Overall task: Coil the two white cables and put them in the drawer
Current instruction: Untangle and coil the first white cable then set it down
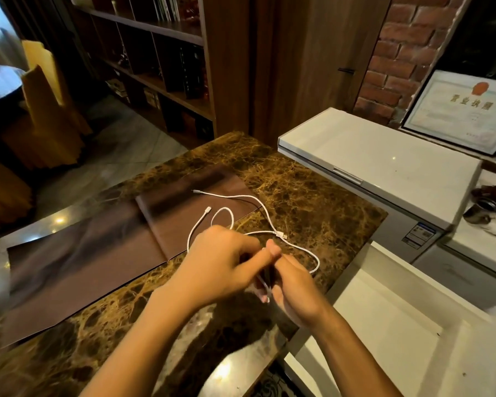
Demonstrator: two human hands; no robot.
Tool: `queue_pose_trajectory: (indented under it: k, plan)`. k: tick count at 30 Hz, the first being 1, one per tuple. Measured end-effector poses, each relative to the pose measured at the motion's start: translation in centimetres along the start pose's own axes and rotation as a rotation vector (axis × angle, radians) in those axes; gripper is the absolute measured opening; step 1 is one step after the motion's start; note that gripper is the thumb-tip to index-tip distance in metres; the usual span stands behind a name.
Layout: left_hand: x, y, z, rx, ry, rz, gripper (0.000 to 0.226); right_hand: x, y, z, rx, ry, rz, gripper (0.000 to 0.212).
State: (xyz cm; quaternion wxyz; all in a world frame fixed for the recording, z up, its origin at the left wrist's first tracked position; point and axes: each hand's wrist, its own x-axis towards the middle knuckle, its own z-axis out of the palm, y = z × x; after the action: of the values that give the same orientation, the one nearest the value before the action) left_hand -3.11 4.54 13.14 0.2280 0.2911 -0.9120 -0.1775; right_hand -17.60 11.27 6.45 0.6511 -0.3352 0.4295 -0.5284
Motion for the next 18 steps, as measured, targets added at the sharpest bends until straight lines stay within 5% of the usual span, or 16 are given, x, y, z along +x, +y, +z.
queue_pose_trajectory:
  k: [11,18]
  plan:
    - [3.1,-0.9,0.7,-0.261,0.114,-0.005,0.057,-2.2,0.2,3.1,-0.142,-0.013,0.062,0.064]
    - [2.6,-1.7,3.0,-0.51,0.171,-0.123,0.059,-3.1,-0.8,3.4,-0.137,-0.085,-0.037,0.044]
